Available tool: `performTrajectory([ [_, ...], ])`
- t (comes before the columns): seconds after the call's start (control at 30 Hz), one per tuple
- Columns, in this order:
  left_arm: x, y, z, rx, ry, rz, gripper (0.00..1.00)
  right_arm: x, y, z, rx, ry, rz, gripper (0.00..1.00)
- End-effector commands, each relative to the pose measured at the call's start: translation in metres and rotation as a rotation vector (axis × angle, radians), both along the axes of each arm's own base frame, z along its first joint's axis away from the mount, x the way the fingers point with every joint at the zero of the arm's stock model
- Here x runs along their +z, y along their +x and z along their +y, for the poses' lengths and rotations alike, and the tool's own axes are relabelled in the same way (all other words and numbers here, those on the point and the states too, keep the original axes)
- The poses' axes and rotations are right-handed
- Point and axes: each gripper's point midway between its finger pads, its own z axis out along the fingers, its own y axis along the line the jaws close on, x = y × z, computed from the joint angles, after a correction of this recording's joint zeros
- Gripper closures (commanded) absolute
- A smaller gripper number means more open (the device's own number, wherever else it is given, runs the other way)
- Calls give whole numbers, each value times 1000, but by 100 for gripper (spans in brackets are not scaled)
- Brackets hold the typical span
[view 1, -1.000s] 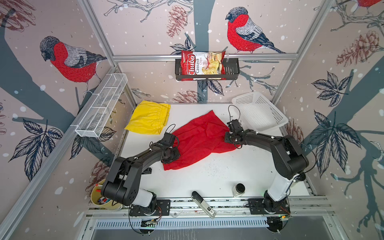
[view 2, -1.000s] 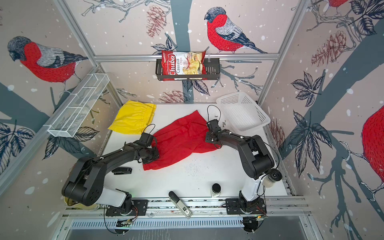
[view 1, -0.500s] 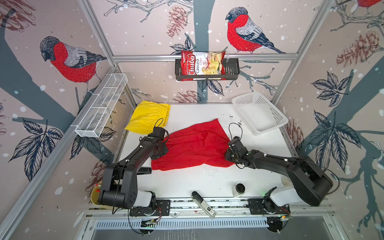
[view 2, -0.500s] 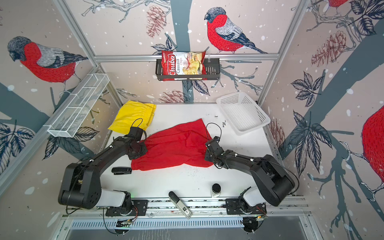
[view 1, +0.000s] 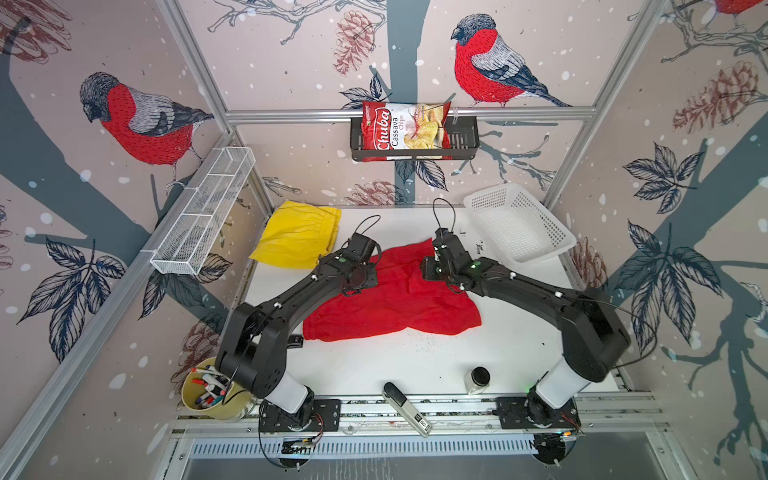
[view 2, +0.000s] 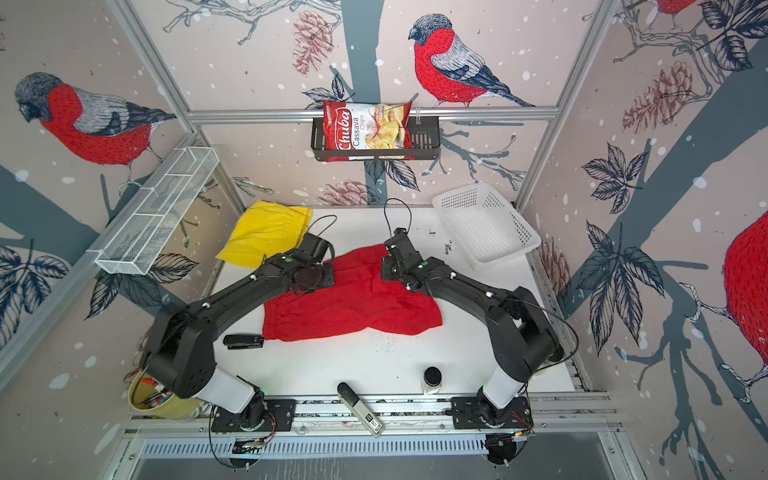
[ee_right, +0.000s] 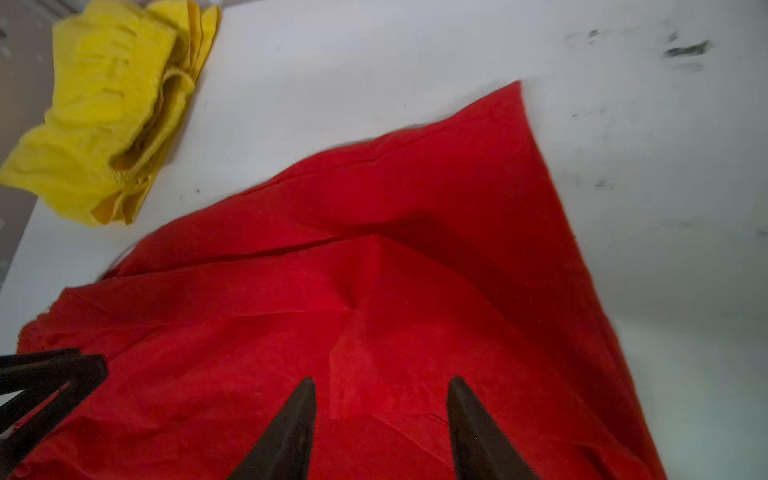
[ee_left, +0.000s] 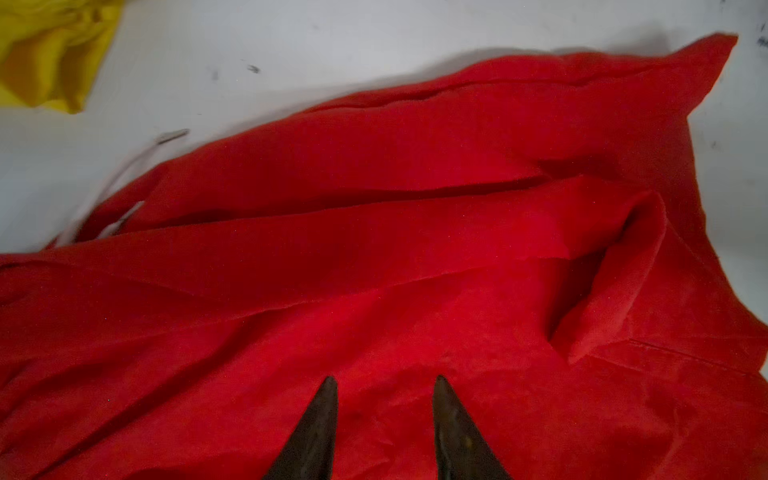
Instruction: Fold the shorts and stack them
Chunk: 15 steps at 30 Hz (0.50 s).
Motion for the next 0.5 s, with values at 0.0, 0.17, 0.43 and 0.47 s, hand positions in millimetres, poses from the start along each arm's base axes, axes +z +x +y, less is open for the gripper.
performTrajectory([
  [0.0,-13,10,-1,-2,80,-5,61,-20,-14,23,103,-5,76,46],
  [0.17,-31,21,-11,-1,70,18,57,-55,-26,48,156,10,159,45],
  [0.43,-53,31,-16,8,66,46,46,-93,-2,31,87,58,259,75],
  [0.47,-54,32,-15,8,69,47,45,-90,2,28,80,74,256,82],
])
